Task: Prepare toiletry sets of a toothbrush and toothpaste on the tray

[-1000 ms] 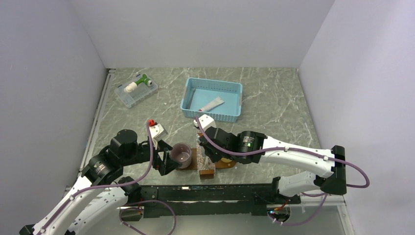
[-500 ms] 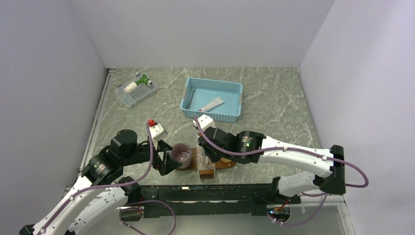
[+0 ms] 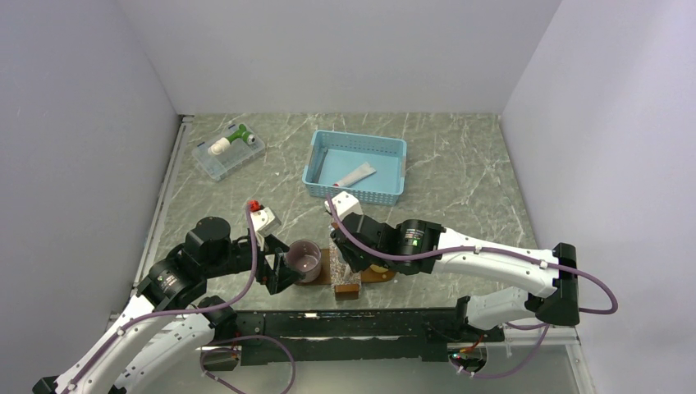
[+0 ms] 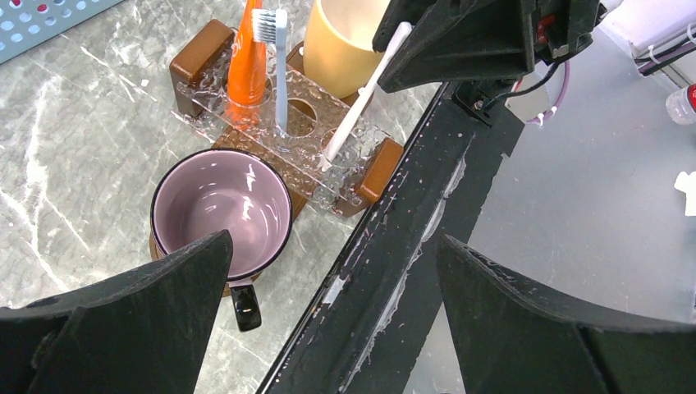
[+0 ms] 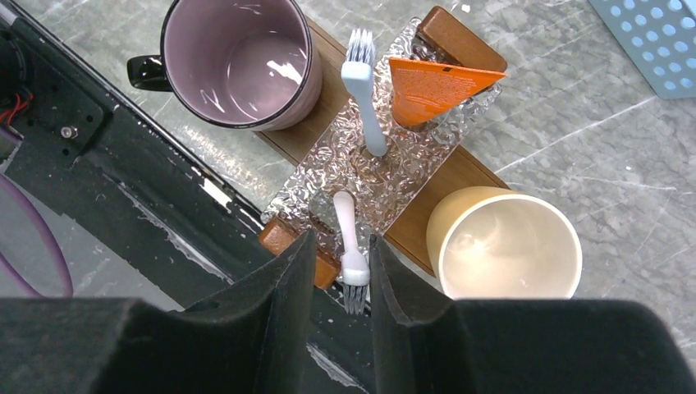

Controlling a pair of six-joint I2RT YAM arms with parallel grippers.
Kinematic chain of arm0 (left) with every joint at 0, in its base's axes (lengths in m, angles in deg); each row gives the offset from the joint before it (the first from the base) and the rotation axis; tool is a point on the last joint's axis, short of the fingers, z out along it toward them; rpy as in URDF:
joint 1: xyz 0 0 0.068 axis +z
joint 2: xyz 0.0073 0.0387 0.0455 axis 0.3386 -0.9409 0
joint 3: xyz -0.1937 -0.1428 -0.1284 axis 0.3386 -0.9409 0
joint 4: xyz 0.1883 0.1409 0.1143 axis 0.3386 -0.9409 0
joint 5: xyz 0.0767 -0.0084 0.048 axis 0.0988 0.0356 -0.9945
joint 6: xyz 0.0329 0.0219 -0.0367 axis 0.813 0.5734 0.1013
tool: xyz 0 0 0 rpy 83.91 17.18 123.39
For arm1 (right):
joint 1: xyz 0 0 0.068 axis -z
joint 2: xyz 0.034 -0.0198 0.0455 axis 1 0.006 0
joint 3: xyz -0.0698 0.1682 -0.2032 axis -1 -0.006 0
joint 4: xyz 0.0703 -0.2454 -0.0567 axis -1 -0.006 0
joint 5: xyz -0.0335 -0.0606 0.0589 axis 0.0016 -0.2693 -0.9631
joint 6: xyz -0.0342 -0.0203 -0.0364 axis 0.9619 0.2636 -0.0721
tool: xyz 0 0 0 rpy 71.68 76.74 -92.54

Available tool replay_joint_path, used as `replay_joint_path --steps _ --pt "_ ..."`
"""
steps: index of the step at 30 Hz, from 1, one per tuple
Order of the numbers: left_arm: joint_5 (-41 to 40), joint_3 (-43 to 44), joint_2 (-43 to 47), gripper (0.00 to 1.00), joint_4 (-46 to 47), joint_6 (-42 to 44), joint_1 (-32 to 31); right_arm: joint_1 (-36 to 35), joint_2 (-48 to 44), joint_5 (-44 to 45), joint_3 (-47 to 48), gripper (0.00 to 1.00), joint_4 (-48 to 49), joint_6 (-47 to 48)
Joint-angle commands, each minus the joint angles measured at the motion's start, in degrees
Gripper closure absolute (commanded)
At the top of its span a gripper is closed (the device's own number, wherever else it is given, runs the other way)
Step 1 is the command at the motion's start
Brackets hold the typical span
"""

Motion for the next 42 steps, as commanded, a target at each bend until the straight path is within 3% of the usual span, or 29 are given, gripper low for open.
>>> replay_joint_path --steps 1,24,31,42 --pt "0.27 1.86 -0.29 0.01 1.55 -0.23 0.20 -0.38 -0.82 2.28 1.65 0.67 0.60 -0.77" --pt "0.35 1.90 -0.27 0.01 1.55 -0.21 0.33 -0.30 -3.35 11.67 5.38 0.59 -1.34 -1.58" --pt "-1.27 2.12 -0.30 0.01 1.38 -0.16 0.28 -0.30 -5.68 16.81 7.08 0.52 -0.64 -0.78" --pt "-10.34 4.50 -1.87 0.01 0.40 -1.77 0.29 0.82 -7.74 26.30 8.45 0.31 1.13 4.18"
